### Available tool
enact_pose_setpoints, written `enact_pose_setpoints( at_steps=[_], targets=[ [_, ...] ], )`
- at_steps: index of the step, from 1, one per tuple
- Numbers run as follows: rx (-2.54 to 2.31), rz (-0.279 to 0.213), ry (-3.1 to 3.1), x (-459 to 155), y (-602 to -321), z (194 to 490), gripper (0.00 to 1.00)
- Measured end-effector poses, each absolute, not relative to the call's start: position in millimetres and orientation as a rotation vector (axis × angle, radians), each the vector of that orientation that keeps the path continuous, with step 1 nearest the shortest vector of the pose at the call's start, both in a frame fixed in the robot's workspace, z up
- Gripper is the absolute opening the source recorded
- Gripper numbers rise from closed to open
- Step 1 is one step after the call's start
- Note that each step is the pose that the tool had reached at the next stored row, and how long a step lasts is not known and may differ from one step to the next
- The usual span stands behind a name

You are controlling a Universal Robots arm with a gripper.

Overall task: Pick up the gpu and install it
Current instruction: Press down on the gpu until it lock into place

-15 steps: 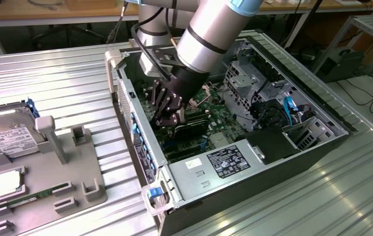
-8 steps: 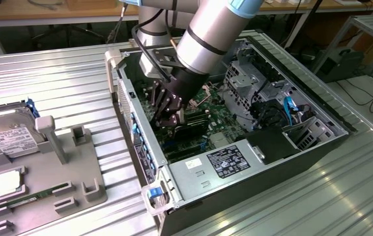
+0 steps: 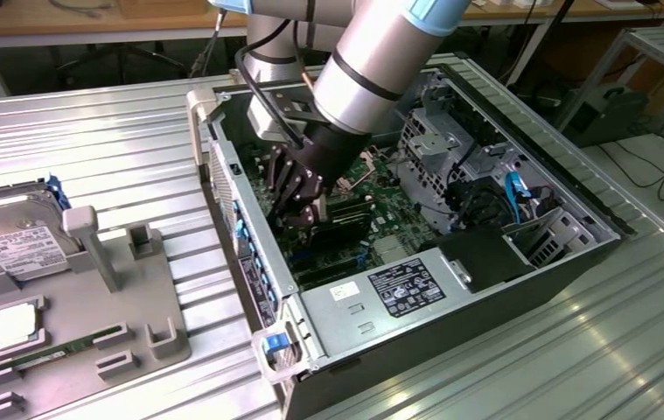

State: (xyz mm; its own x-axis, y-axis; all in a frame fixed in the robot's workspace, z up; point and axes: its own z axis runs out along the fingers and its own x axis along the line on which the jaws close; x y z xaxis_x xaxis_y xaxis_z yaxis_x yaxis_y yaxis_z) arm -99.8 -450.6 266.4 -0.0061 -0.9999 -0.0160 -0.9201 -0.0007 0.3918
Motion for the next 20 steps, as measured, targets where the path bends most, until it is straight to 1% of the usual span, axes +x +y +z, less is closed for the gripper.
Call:
enact_pose_setpoints(
  at_steps=[10, 16, 20],
  targets=[
    [2.009, -0.433, -1.991, -100.9, -450.6, 264.4, 0.11],
    [2.012, -0.432, -1.986, -99.6, -450.6, 257.3, 0.11],
    [2.016, -0.432, -1.986, -91.7, -450.2, 259.9, 0.11]
  ],
)
